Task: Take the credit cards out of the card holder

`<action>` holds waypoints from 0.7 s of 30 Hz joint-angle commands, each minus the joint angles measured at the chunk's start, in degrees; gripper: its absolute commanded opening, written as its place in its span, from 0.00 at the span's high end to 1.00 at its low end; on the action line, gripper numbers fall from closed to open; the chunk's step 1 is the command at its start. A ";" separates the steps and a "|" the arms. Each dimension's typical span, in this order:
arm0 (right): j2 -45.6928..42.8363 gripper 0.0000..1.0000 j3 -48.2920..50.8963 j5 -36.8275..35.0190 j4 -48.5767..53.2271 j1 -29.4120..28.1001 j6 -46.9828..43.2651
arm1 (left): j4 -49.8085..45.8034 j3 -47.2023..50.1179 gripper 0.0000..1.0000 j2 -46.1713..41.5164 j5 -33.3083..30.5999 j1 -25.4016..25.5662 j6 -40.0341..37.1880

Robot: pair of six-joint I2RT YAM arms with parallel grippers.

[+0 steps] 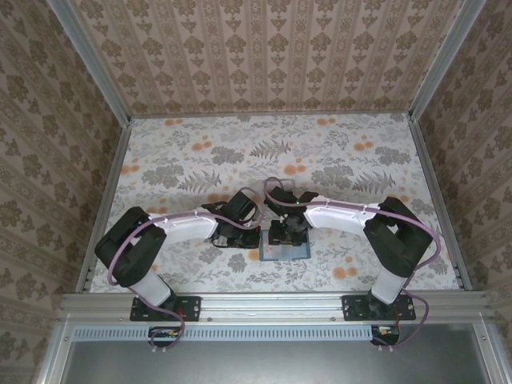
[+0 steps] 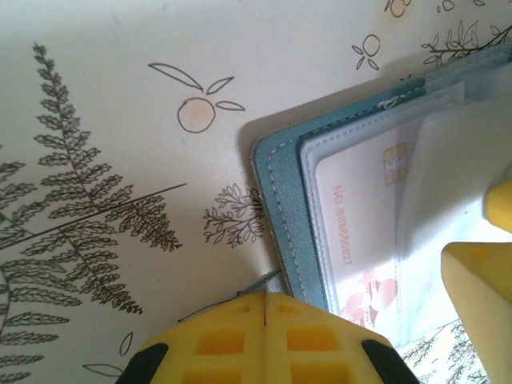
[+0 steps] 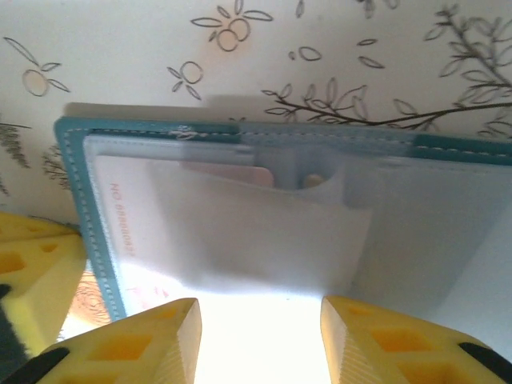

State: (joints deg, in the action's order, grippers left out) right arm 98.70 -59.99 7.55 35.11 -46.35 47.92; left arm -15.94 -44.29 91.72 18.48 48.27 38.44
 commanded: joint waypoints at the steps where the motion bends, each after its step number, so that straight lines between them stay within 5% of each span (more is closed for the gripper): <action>1: 1.22 0.53 -2.69 -6.56 7.25 -1.75 -1.06 | -2.35 2.24 0.96 0.82 0.26 0.12 0.12; 9: 1.27 0.43 -4.18 -8.34 9.41 -2.67 -1.25 | -2.16 2.61 0.96 0.78 0.44 -0.03 0.06; 21: -3.91 0.57 0.51 2.87 -7.86 -3.00 3.90 | -1.51 3.09 0.97 0.83 0.59 -0.32 0.24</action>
State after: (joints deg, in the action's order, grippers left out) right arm 96.01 -60.93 5.72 34.70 -48.45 48.84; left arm -14.63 -43.35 91.31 19.31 47.83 38.76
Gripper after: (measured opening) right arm 0.447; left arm 0.046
